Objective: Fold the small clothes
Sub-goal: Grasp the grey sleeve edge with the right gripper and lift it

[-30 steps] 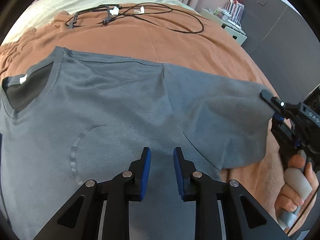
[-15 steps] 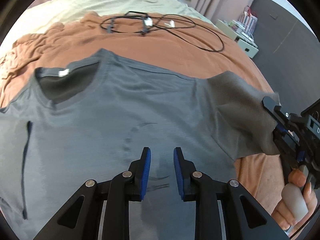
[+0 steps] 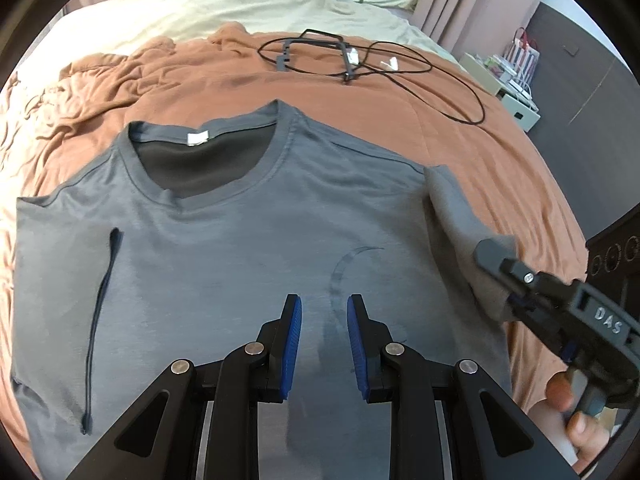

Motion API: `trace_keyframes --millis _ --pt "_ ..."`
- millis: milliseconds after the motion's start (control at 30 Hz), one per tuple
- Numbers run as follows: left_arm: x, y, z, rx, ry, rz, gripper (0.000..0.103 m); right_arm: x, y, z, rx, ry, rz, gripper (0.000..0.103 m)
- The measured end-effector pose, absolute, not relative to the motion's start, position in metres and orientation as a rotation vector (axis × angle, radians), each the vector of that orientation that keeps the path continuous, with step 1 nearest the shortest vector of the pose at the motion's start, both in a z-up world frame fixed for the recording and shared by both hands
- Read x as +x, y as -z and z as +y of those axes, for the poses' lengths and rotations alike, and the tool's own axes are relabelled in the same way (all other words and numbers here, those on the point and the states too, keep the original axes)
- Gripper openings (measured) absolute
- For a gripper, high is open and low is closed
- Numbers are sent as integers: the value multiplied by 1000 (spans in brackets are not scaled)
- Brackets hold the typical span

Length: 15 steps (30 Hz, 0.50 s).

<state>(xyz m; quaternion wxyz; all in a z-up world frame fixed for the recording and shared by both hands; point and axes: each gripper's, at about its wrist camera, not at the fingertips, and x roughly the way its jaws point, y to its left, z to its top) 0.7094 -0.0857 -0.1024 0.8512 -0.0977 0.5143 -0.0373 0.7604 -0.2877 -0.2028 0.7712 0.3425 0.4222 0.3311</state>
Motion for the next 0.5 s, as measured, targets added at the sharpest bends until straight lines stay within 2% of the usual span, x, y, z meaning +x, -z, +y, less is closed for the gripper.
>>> trace_keyframes --millis 67,133,167,200,233,500 --pt "708 103 -84 -213 72 1084 25 766 204 -287 743 -708 966 4" --pt "707 102 -83 -221 62 1087 25 768 201 -291 764 -722 1010 16" --pt "707 101 -83 -224 61 1088 25 768 199 -295 783 -728 1006 44" --pt "706 99 -84 -227 64 1086 25 761 195 -307 804 -723 978 78" --pt "706 97 -85 -228 67 1085 25 759 192 -312 813 -709 959 86" --pt "709 81 -106 -222 94 1066 25 753 178 -367 866 -627 924 87"
